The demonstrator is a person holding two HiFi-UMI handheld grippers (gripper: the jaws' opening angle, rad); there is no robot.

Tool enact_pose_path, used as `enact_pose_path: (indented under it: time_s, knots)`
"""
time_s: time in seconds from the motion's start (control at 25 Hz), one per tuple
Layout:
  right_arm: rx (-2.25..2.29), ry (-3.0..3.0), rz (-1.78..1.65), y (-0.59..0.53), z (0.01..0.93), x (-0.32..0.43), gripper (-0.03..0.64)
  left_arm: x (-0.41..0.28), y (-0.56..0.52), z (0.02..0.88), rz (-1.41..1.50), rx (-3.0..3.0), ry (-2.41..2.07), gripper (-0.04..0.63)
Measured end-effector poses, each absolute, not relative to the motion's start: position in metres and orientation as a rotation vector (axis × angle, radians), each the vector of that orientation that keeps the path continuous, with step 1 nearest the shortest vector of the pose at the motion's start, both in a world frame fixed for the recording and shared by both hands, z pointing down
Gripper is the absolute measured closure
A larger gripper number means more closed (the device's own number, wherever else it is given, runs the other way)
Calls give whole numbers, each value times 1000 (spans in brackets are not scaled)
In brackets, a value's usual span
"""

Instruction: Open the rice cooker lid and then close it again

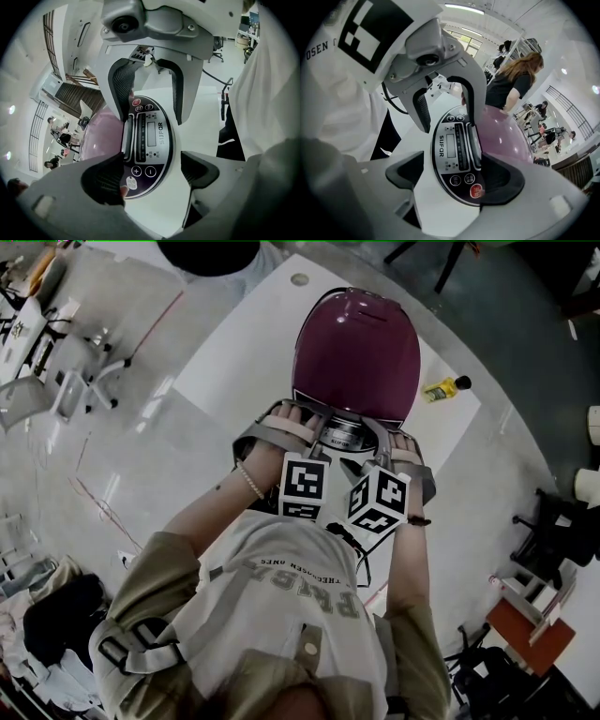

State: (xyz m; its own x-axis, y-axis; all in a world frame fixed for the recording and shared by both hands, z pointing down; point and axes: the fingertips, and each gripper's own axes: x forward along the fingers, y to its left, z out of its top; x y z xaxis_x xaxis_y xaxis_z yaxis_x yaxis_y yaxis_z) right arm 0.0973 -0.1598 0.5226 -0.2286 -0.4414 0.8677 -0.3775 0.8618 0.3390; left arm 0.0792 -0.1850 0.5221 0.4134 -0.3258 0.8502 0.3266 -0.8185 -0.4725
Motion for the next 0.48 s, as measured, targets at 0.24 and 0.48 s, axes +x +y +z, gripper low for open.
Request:
enact_pose_path:
  time_s: [0.24,0.48]
  knots:
    - [599,-1809,-104,-160,525,100,255,77,-183,525,-1470,-2038,-44,181]
    - [562,-1754,-149,-160,528,101,255,75,-183,527,-1508,-1975,-56,174]
